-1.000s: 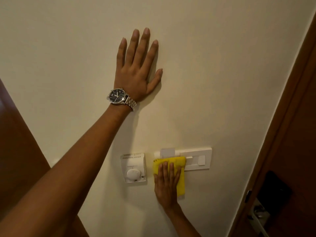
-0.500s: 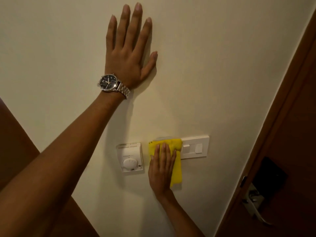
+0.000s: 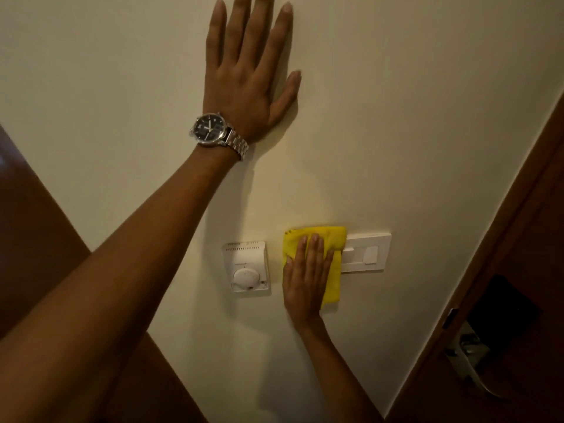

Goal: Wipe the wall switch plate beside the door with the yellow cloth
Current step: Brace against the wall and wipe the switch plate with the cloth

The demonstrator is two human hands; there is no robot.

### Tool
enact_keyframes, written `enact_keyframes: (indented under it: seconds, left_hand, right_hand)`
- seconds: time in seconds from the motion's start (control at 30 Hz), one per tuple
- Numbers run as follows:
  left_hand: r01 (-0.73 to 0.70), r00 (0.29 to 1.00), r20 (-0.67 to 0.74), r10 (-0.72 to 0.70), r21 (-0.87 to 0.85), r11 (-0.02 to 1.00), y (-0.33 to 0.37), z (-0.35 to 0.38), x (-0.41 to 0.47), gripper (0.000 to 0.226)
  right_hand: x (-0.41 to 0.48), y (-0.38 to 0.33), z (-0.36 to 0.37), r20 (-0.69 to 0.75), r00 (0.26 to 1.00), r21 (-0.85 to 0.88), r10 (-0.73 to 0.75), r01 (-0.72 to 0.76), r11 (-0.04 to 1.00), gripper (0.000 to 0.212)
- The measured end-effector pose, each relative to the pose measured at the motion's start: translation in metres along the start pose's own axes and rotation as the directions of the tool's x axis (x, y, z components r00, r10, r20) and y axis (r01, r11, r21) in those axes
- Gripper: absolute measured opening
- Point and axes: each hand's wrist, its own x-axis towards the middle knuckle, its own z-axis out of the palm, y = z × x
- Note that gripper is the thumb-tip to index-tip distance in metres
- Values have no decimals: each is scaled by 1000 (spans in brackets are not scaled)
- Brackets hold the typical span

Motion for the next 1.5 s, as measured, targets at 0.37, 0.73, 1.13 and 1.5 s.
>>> enact_keyframes:
  seconds: [0.37, 0.73, 1.13, 1.5]
  left_hand:
    - [25, 1000, 15, -25, -10, 1000, 2, -7, 2, 62]
    - [29, 999, -37, -29, -12, 1000, 3, -7, 1, 59]
    - [23, 999, 42, -24, 12, 1000, 2, -13, 1, 64]
    - [11, 1000, 21, -11, -2, 1000, 2, -9, -1, 64]
  right_hand:
    - [-12, 6, 9, 19, 1000, -55, -19, 20, 998, 63]
    - [-1, -1, 13, -23, 999, -38, 27, -28, 999, 62]
    - [-56, 25, -1, 123, 992, -83, -24, 34, 996, 64]
    - [-58, 24, 5, 119, 984, -106, -131, 143, 984, 61]
